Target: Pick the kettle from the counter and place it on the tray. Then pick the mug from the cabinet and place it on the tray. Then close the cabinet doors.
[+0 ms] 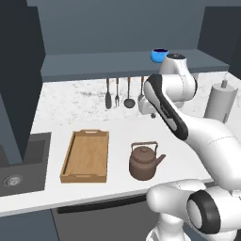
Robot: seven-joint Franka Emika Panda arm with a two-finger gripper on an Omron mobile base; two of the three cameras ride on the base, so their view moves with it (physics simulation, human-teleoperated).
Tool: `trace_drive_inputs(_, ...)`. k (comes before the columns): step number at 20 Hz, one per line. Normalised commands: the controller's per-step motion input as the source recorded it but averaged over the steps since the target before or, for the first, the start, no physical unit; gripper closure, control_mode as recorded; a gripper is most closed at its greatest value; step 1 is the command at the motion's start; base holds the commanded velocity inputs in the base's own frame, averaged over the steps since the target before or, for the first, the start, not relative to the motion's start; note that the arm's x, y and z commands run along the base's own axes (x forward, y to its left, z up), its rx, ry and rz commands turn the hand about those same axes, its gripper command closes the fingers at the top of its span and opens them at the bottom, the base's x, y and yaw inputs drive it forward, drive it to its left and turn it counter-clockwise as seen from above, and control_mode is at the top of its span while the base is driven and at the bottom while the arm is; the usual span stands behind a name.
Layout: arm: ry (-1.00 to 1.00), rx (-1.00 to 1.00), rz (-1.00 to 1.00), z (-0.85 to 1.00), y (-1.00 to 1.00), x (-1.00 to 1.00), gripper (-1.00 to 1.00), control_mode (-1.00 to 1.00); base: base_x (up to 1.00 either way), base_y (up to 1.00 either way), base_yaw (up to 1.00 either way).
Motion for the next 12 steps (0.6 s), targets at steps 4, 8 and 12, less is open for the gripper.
trace_drive_inputs(4,-0.02,0.00,0.00,-0.02,0.00,-0.14,-1.00,-1.00,0.00,0.00,0.00)
trace_drive_inputs(8,0.01,0.00,-0.05,-0.25,0.00,-0.48,-1.00,-1.00,0.00,0.00,0.00)
trace_drive_inputs(12,0.01,0.00,-0.52,-0.43,0.05,-0.48,-1.00,-1.00,0.00,0.00,0.00)
